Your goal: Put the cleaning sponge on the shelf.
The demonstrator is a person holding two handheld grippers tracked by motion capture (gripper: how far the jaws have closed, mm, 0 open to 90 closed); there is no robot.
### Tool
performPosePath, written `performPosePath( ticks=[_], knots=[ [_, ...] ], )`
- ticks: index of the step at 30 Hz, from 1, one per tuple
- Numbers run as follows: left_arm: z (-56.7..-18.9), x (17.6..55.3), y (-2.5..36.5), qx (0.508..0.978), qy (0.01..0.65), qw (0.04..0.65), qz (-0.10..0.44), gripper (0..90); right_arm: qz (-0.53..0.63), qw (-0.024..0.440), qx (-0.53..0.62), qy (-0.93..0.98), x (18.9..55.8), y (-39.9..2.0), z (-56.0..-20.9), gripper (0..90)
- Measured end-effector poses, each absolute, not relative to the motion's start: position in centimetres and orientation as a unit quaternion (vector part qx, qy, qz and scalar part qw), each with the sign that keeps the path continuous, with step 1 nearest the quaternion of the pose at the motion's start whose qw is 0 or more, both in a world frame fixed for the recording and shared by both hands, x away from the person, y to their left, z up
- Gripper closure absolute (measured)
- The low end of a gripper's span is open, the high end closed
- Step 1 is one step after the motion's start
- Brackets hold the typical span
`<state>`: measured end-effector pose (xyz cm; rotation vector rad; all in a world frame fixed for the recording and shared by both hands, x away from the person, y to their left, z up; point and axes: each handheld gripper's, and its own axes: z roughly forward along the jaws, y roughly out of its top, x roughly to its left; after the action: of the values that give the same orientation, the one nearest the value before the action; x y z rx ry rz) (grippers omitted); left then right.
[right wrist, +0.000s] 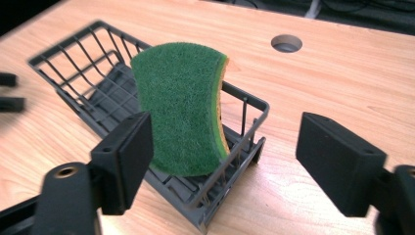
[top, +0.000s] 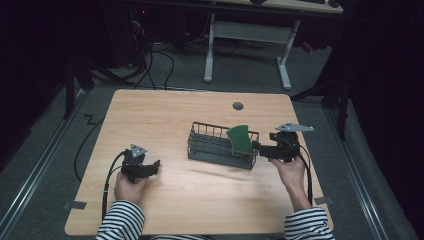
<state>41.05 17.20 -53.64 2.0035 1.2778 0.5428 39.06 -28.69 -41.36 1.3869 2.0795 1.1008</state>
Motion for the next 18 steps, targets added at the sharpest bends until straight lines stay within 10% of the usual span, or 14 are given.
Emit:
performPosePath(
  ticks=[18],
  knots=[
    [-53.6,41.0,17.2,0.771,0.492,0.345,0.210,25.7,0.414,0.182,0.549,0.703,35.8,-35.1,-44.6,30.6]
  ],
)
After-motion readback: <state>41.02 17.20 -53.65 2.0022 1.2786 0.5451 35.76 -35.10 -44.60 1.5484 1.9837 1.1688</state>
